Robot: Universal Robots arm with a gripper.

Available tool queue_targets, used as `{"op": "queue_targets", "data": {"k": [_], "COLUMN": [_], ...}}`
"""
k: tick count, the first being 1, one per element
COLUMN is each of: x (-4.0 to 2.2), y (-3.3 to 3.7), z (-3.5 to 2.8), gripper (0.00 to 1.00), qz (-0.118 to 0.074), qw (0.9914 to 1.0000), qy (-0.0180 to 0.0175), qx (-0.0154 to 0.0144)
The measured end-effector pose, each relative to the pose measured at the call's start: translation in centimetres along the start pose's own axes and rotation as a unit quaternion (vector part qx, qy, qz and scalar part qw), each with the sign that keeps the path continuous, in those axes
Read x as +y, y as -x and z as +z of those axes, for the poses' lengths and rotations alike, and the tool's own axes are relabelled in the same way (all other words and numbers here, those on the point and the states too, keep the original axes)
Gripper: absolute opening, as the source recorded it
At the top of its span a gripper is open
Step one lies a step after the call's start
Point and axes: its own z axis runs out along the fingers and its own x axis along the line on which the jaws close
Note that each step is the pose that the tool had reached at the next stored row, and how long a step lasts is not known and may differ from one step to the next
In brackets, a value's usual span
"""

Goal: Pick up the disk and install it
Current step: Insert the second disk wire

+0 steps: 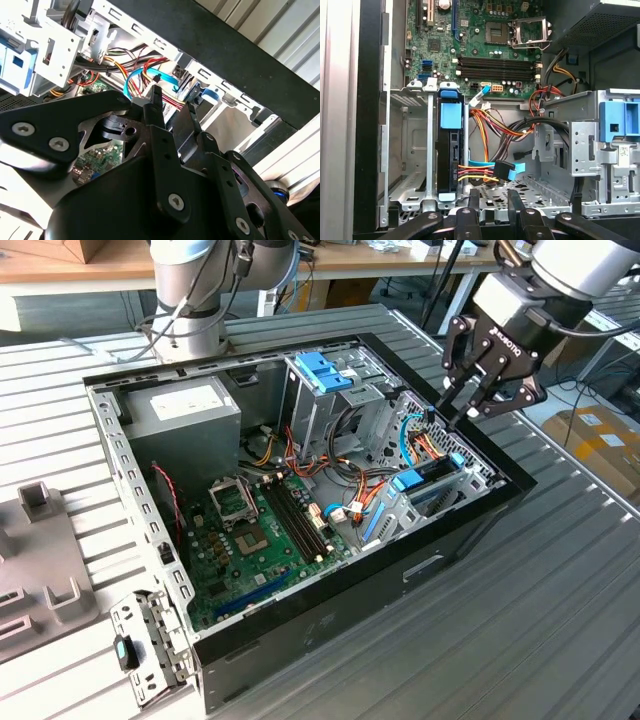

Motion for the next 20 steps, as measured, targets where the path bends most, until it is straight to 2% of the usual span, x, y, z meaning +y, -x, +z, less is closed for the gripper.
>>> {"op": "queue_targets", "data": {"k": [11, 20], "x": [0.91, 1.13], "y": [0.16, 0.13], "z": [0.24, 0.58], "gripper": [0.36, 0.36], "qz": [0.000, 0.000], "qw": [1.00000, 1.00000], "qy": [0.0000, 0.0000], "qx": [-0.0004, -0.0004]}}
